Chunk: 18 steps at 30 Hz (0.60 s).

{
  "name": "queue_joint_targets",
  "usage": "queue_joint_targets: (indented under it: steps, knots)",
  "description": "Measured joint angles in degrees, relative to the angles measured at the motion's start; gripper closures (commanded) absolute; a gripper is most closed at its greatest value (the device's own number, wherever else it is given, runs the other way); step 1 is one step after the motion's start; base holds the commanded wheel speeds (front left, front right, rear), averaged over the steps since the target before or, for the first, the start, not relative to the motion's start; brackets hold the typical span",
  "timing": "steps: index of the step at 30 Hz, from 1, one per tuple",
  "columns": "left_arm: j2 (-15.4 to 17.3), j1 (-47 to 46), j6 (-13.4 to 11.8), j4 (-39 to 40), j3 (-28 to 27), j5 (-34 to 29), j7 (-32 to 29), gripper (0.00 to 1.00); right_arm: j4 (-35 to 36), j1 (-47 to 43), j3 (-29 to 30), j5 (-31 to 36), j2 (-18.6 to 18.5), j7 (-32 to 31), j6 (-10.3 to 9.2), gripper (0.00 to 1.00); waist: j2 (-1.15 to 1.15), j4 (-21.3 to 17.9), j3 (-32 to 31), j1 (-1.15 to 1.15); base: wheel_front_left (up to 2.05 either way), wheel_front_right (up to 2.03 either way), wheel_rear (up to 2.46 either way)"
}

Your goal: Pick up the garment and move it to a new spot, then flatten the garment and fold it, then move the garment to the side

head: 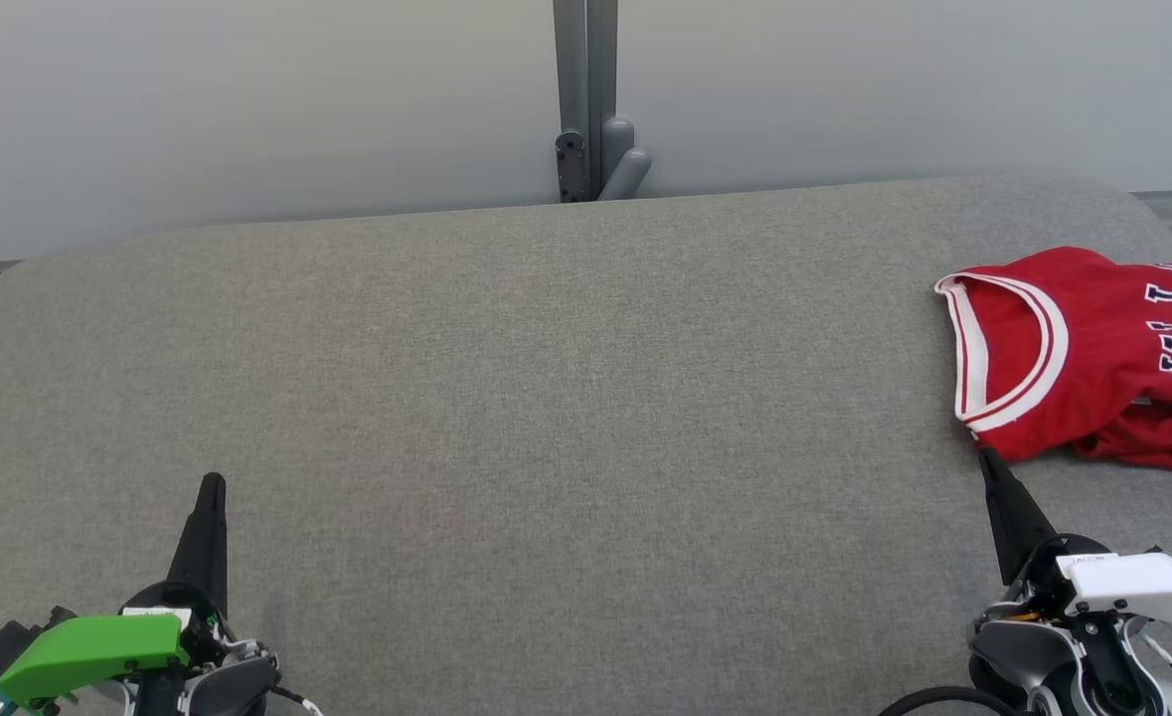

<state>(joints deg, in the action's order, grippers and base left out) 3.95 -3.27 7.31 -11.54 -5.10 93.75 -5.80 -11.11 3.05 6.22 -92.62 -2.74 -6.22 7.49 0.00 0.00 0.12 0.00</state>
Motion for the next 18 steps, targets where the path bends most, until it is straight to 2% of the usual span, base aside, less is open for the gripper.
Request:
queue_joint_targets:
  steps: [18]
  knots:
    - [-0.27, -0.01, 0.0, -0.01, -0.22, -0.1, -0.16, 1.0, 0.0, 0.01, -0.01, 0.0, 0.0, 0.0, 0.0, 1.0, 0.0, 0.0, 0.0, 0.0, 0.0, 0.0, 0.0]
